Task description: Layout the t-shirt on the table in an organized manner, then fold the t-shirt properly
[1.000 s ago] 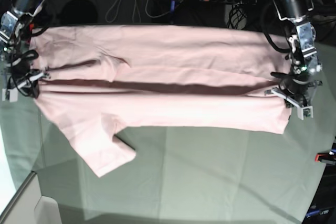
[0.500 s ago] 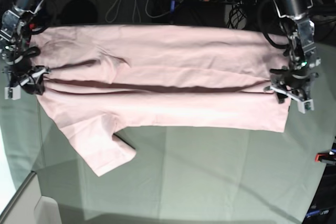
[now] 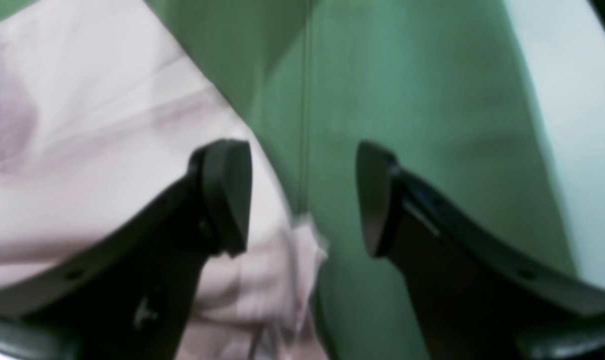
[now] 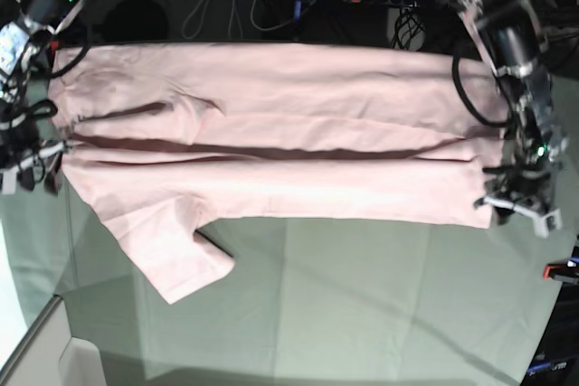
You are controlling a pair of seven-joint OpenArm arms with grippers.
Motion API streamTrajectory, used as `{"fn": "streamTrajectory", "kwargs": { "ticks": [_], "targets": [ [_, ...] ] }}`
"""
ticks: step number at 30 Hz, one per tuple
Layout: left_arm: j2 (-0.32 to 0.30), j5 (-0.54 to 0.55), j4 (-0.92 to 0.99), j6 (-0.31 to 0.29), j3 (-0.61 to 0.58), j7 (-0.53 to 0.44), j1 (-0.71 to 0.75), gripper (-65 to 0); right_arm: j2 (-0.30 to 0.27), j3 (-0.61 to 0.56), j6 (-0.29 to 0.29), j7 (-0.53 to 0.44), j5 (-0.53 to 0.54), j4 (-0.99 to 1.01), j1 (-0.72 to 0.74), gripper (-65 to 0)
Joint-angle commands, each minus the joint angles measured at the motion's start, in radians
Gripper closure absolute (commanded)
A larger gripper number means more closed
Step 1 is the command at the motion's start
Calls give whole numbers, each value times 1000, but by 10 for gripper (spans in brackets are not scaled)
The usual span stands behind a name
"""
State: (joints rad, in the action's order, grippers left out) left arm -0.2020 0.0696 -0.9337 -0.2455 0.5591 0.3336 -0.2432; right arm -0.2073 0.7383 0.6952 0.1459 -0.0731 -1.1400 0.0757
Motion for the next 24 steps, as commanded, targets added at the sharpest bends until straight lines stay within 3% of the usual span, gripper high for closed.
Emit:
{"fn": "streamTrajectory", "kwargs": {
  "ticks": [1,12,17,24],
  "targets": [
    [-24,6,37,1,-23,-27,-49,-284,-17,-16,3,-1,11,4,29,-335],
    [-70,6,456,8,-136,-224,-229,-284,-19,-44,3,31,11,22,60,-333],
    [-70,6,499,8,-136,-276,-229,-284,-19,-46,3,31,11,22,57,-333],
    [-84,6,508,8,-141,-276,-227,-280,-19,-46,3,31,9,24,75,-335]
  ]
}}
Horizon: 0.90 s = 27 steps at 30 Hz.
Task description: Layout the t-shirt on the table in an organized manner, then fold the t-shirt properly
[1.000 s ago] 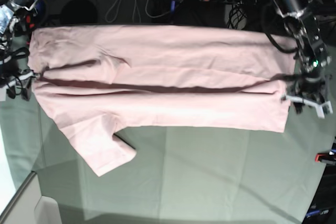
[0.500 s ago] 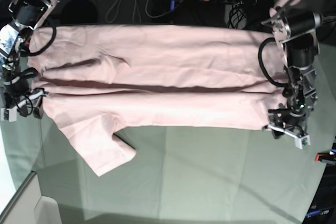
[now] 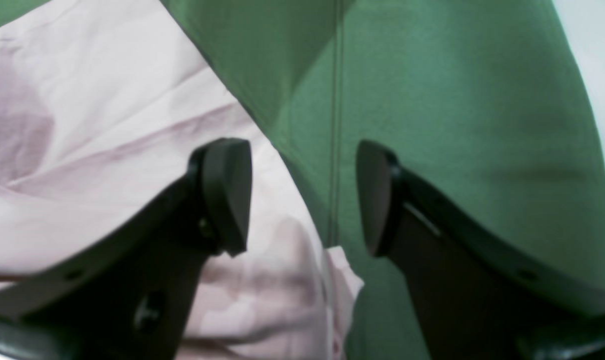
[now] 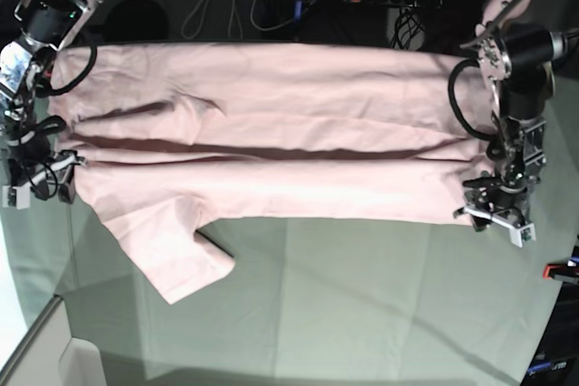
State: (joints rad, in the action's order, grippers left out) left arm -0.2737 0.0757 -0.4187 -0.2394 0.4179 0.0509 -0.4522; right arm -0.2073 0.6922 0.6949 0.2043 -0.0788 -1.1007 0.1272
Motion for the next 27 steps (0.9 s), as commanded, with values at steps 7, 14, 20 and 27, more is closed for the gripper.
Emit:
{"fn": "streamTrajectory", "kwargs": {
  "ticks": [7,14,20,27],
  "targets": [
    [-12,0,-6,2,-1,8,-13,-116,-60,-68,3,-27,-46,143,124,-336],
    [-12,5,-7,-1,-1,8,-4,-1,-110,-161,3,-33,-68,359,248,-337],
    [-20,6,-9,-1,3,8,-4,0,-123,-161,3,-33,-69,425,276,-337],
    [-20,8,-9,-1,3,8,-3,0,-125,-162,3,-35,-69,488,272,-337]
  ]
}}
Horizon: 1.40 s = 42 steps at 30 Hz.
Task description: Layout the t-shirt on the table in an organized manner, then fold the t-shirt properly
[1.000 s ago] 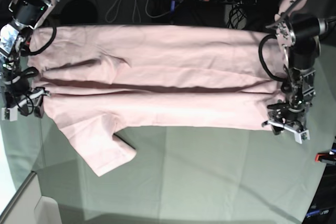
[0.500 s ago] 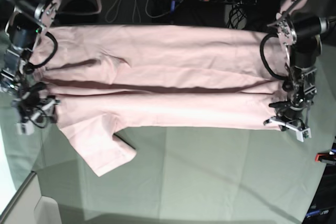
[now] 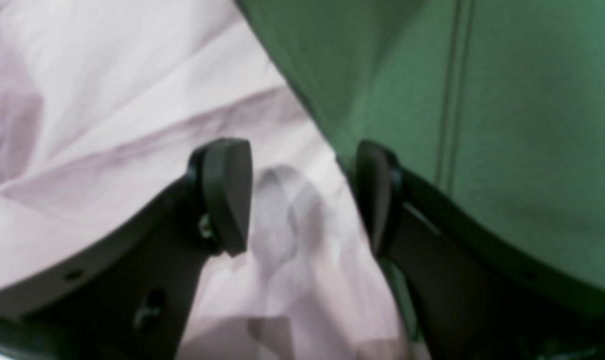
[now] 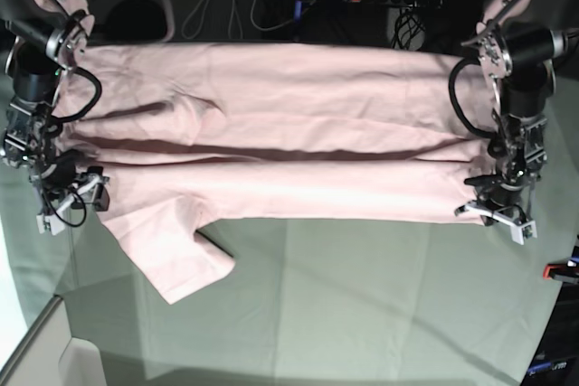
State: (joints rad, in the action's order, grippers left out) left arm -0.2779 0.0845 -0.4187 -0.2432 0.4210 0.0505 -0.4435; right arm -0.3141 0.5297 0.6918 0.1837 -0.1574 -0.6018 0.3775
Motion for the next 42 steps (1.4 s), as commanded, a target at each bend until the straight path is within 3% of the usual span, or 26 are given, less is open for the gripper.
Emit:
{"fn": "streamTrajectory", "kwargs": {
  "ticks": [1,7,9,12,15,20,25,42],
  "targets": [
    [-16,-1,-9,3,-1,9,-11,0,-18,0,6,-14,9,-11,21,-337],
    [-16,-1,-9,3,-3,9,-11,0,-17,-26,6,-14,9,-11,18,-307],
    [-16,-2,-9,2,-3,9,-11,0,-18,-85,6,-14,9,-11,16,-252],
    [-16,-5,-9,2,-3,9,-11,0,-18,-170,6,-13,9,-17,-4,-117],
    [-16,-7,-7,0,0,9,-10,0,-18,-187,6,-13,9,-17,-5,0],
    [-16,-1,-18,0,2,9,-10,0,-20,-185,6,-13,9,-54,-7,0],
    [-17,1,-39,-3,3,10,-11,0,-13,-101,6,-8,9,-186,-30,0],
    [-5,1,-483,-3,5,274,-11,0,13,-58,6,-6,14,-421,-1,0]
  ]
}}
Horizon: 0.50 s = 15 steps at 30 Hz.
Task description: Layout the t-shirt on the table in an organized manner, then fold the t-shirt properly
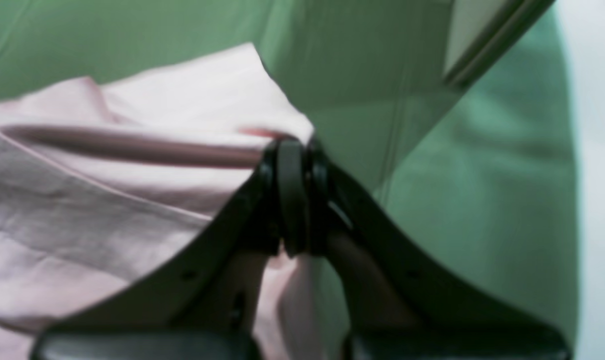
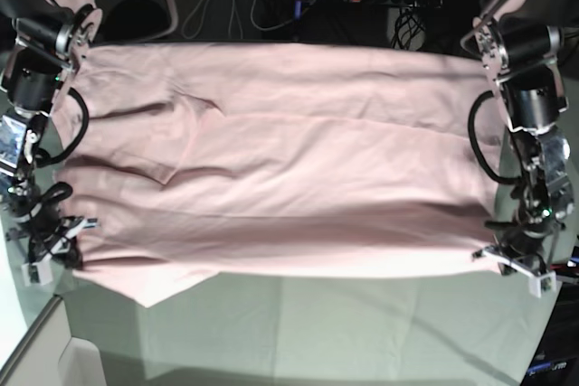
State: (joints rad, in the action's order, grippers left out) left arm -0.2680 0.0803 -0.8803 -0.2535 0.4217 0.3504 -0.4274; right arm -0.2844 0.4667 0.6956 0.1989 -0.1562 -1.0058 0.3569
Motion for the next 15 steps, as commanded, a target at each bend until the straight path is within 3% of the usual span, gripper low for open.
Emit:
{"fn": "streamTrajectory", "kwargs": {
  "ticks": [1,8,15],
  "targets": [
    [-15,5,-32,7,4,-24,-27,0,-17,5,3,-22,13,-28,15,0],
    [-17,5,-64,7,4,-24,-26,0,40,10,3,-20,13,-100,-11,0],
    [-18,6,-64,7,10,-29,25,0,110,85,3,-20,13,-235,-92,0]
  ]
}}
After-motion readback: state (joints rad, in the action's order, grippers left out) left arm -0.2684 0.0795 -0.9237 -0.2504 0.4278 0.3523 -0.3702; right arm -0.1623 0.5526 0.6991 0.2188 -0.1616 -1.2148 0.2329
